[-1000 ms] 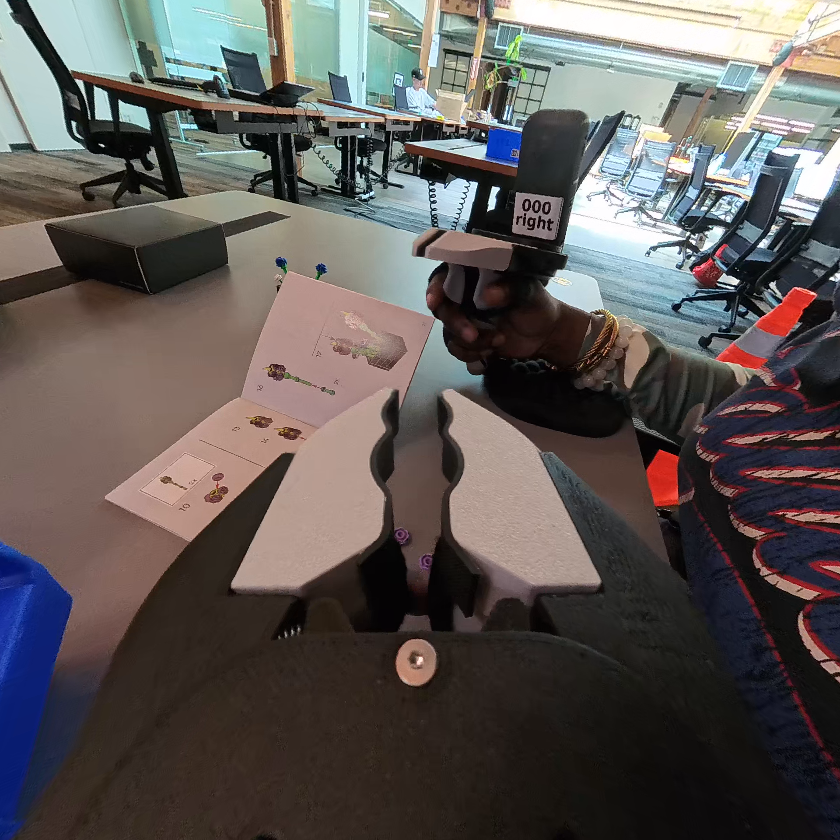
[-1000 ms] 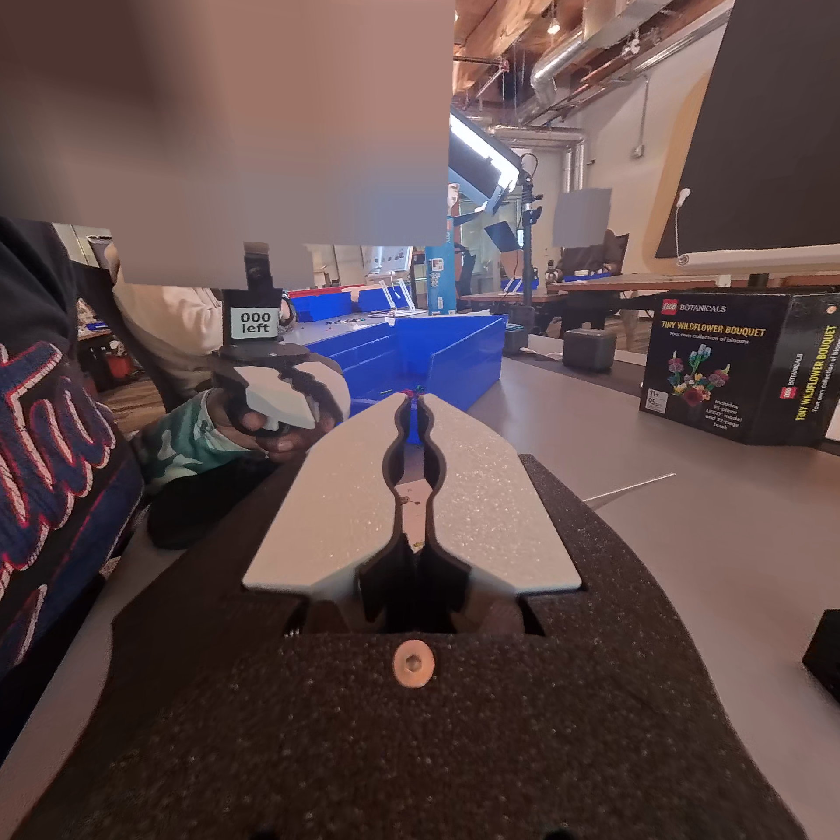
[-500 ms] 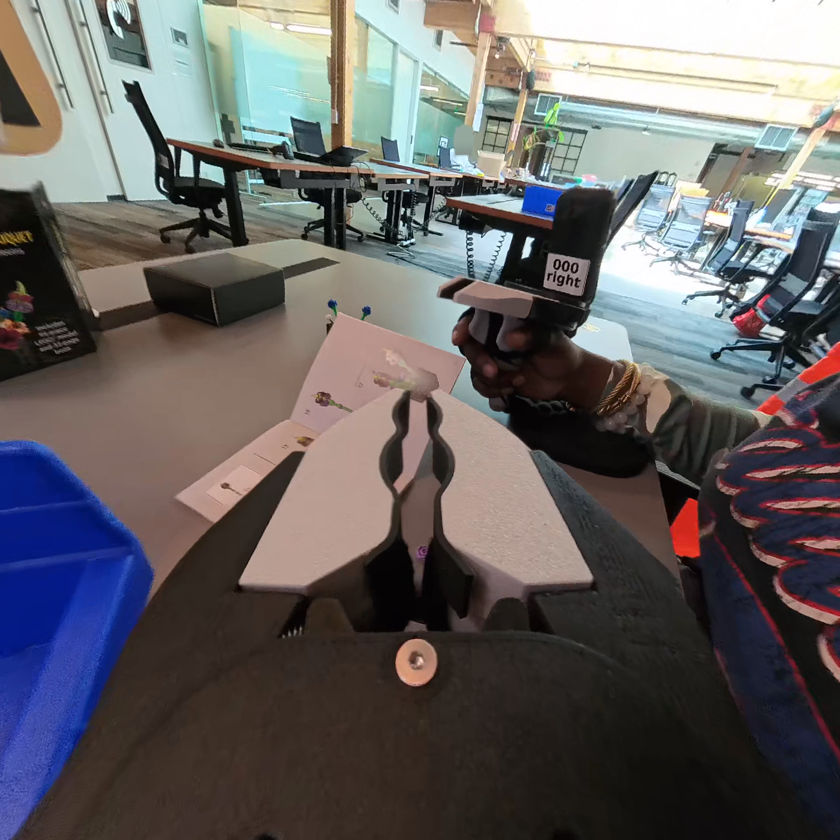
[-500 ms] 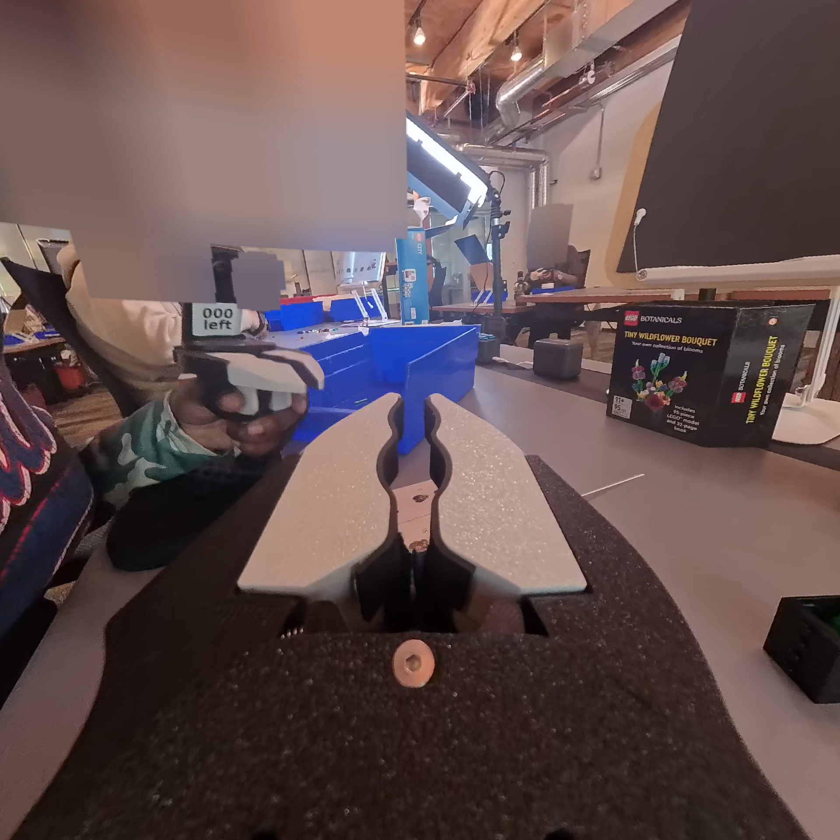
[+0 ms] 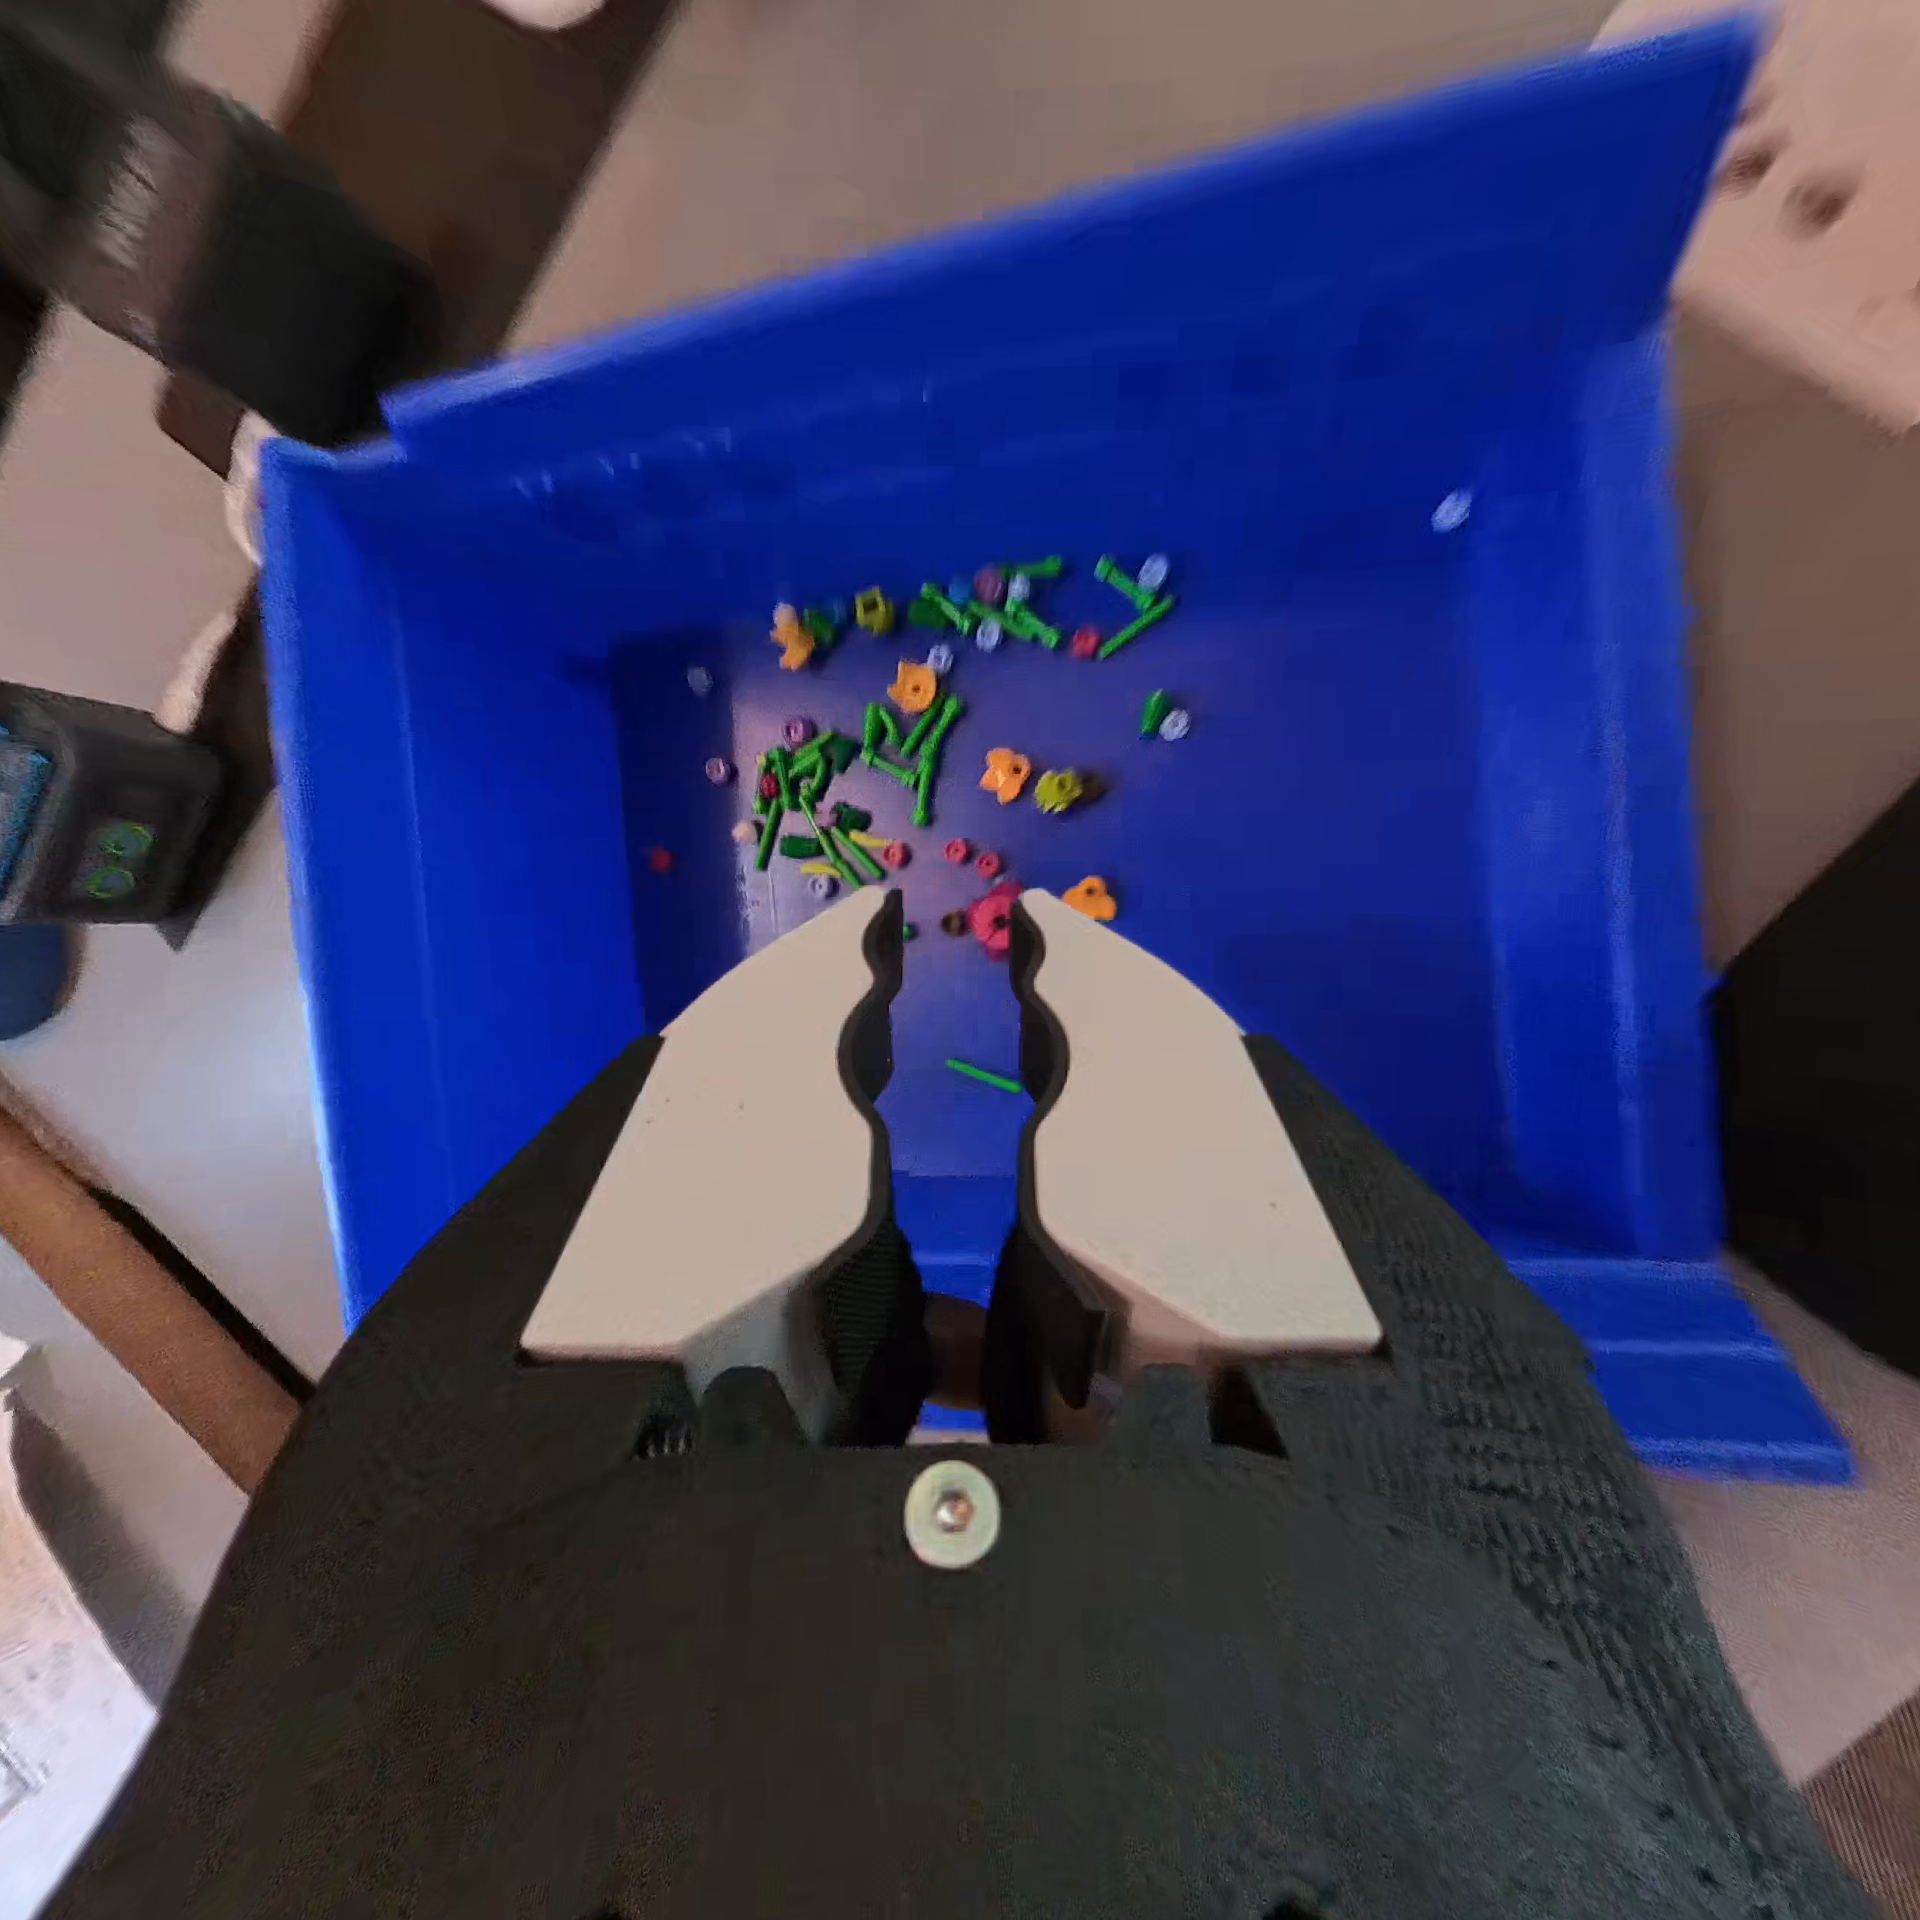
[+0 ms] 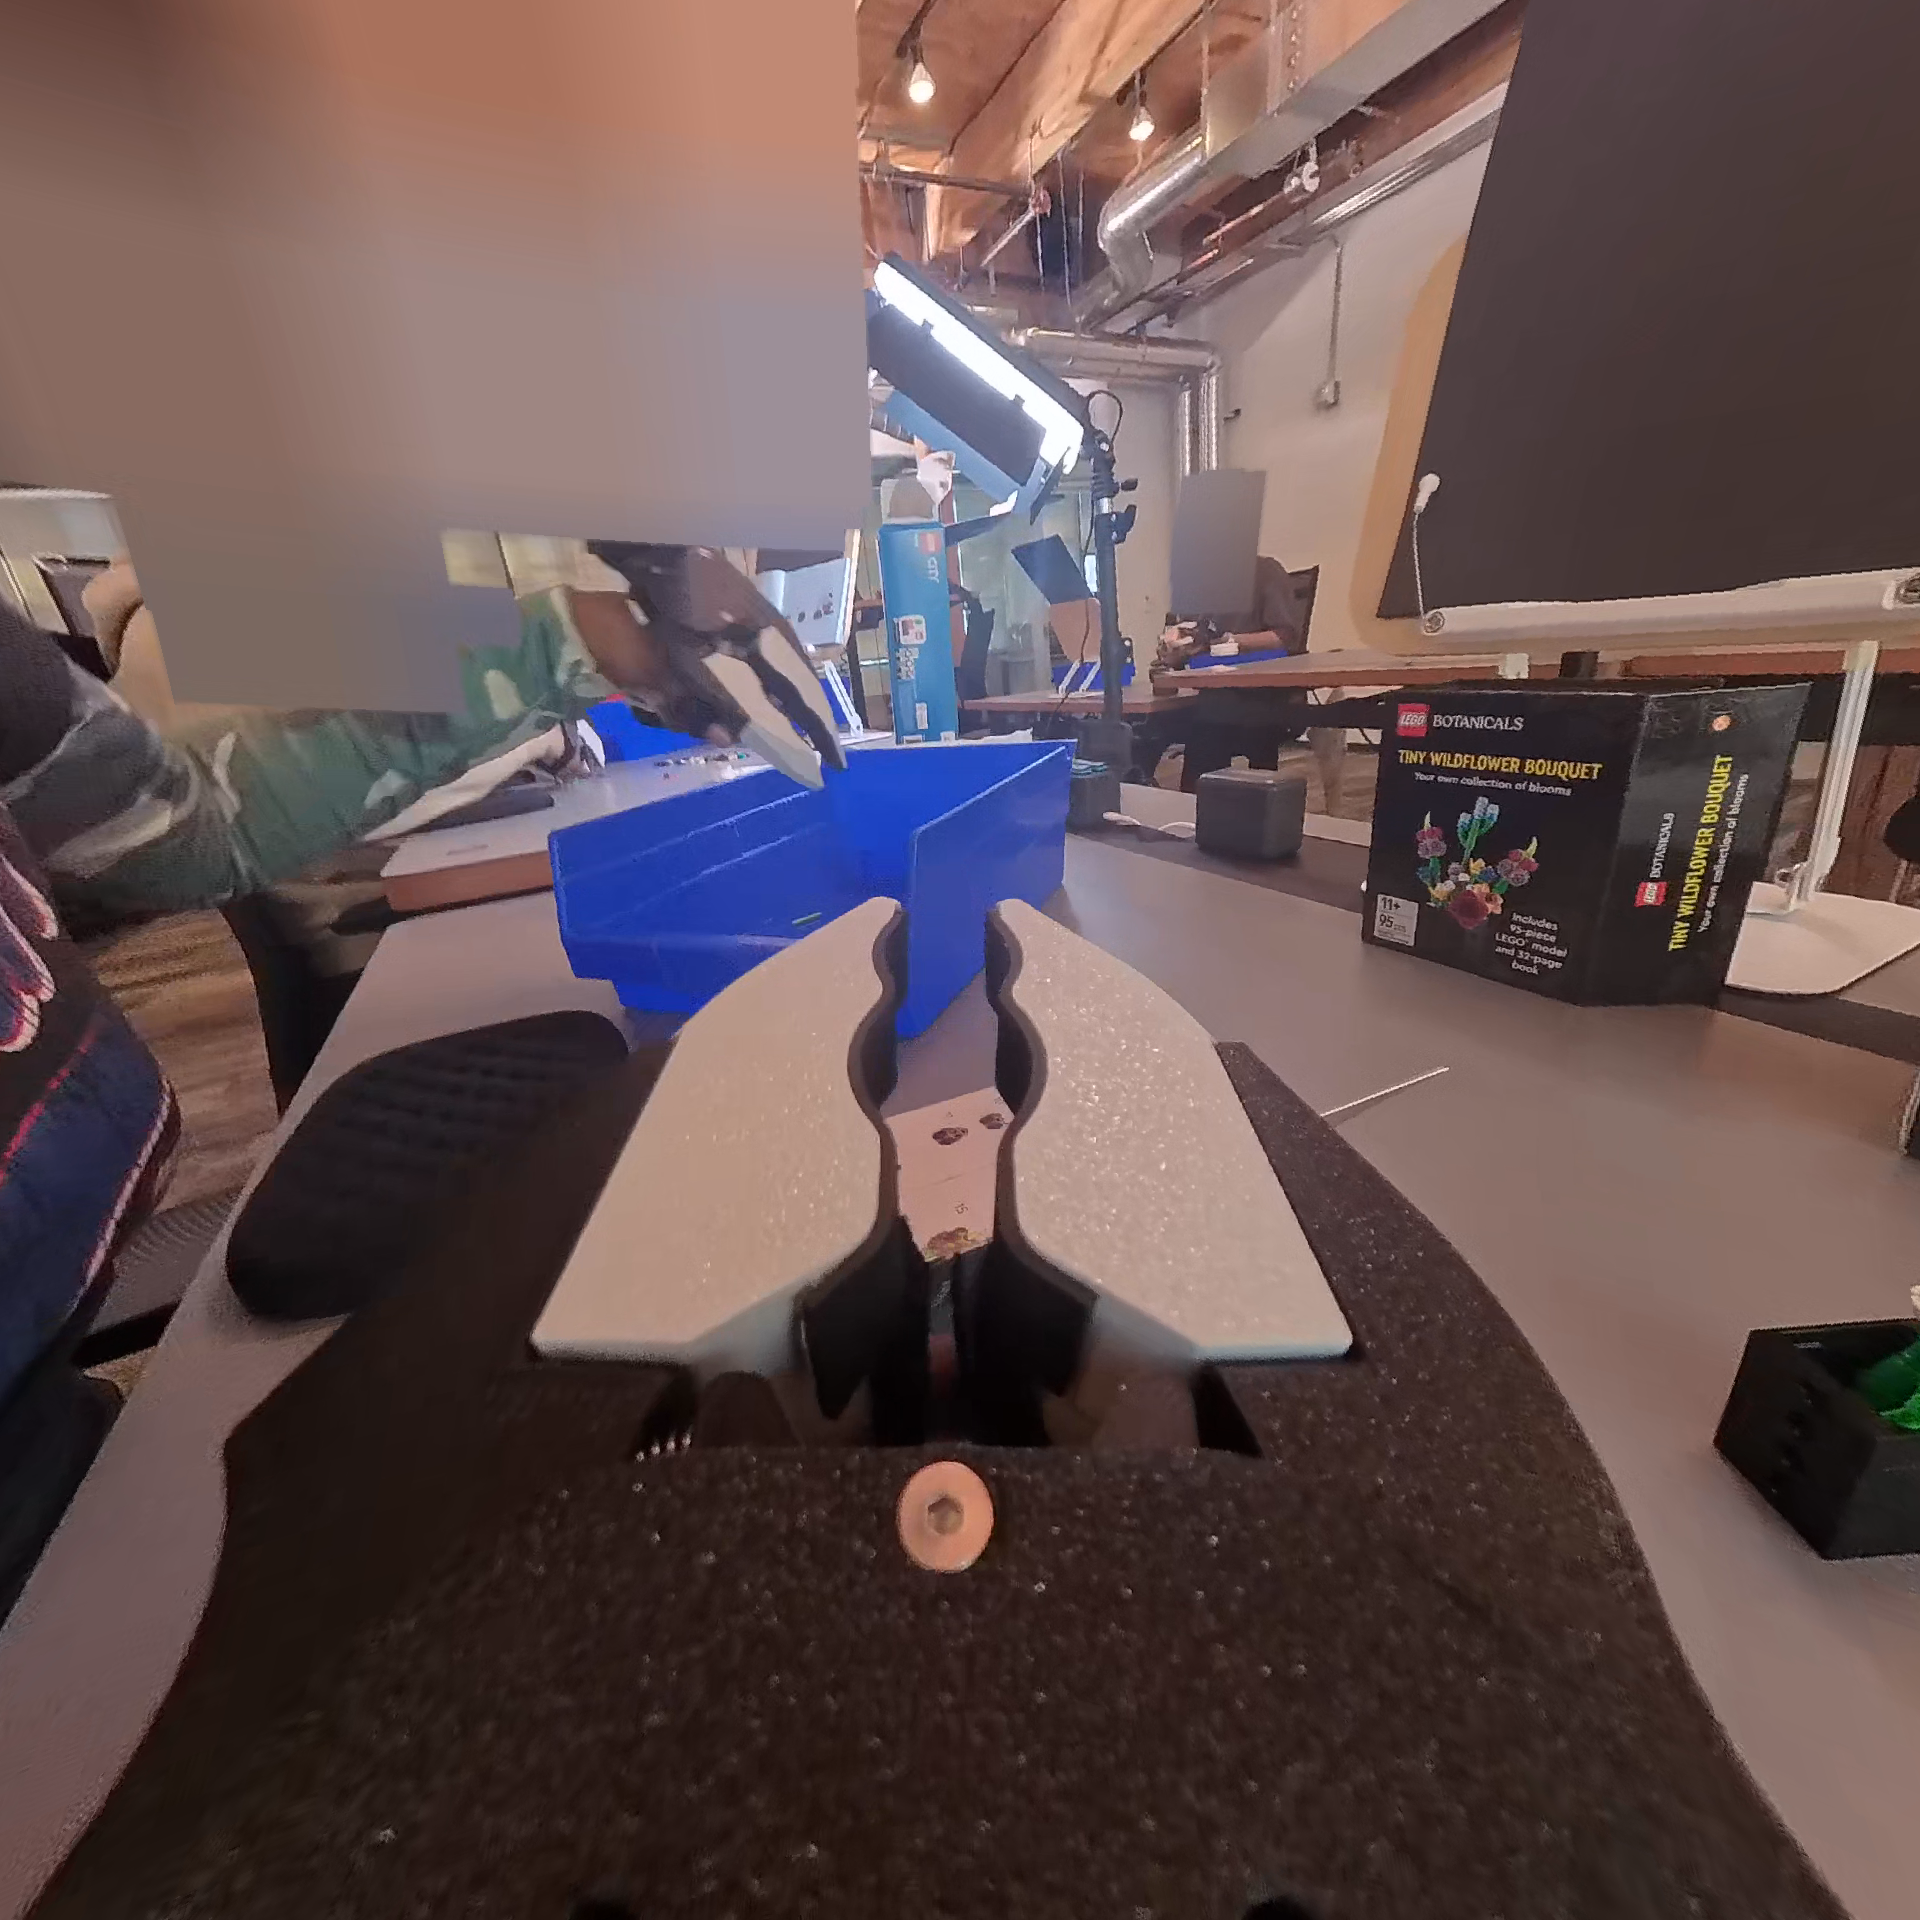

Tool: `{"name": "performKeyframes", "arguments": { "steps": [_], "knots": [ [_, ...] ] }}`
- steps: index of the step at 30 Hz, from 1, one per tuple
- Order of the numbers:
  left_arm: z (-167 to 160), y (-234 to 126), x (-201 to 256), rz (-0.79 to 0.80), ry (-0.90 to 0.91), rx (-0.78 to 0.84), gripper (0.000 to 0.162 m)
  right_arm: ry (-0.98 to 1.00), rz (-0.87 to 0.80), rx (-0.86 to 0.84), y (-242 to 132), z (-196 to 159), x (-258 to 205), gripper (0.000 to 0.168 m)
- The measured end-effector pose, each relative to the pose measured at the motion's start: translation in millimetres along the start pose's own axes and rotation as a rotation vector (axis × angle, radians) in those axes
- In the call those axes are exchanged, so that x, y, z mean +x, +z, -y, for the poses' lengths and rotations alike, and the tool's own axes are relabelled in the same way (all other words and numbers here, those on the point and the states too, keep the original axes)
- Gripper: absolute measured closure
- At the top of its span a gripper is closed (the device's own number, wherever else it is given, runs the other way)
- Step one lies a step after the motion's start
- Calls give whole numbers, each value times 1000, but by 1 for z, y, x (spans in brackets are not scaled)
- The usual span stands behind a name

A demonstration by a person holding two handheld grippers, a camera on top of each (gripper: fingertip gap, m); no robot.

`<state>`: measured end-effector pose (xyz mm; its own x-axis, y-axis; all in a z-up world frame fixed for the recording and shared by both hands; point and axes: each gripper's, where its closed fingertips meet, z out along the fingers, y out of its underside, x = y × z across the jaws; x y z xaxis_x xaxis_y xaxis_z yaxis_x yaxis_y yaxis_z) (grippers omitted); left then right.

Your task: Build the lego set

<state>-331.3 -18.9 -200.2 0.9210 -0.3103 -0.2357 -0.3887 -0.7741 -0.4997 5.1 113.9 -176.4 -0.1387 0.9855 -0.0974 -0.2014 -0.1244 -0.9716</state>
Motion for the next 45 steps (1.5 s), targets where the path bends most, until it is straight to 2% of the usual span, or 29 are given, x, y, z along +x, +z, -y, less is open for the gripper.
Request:
{"name": "performKeyframes", "arguments": {
  "steps": [6,10,15,21,25,29,33,42,45],
  "knots": [
    [-24,64,-13,-168,19,-210,149,3,9,9,0,1,-2,154],
    [-43,80,-2,-262,38,-381,149,3,18,13,-1,2,-4,154],
    [-47,89,-2,-261,-2,-448,147,9,30,14,0,2,-5,153],
    [-43,93,3,-276,-93,-462,151,1,32,17,-1,3,-7,153],
    [-43,95,7,-280,-100,-474,150,-2,34,17,-1,4,-7,152],
    [-42,94,9,-293,-109,-477,143,0,33,14,-1,3,-7,152],
    [-38,93,8,-291,-127,-456,146,-4,34,13,-1,3,-8,152],
    [-37,96,10,-272,-55,-461,153,-4,33,11,-1,3,-8,151],
    [-22,85,5,-234,-63,-382,154,-5,39,11,-1,3,-10,151]
  ]
}}
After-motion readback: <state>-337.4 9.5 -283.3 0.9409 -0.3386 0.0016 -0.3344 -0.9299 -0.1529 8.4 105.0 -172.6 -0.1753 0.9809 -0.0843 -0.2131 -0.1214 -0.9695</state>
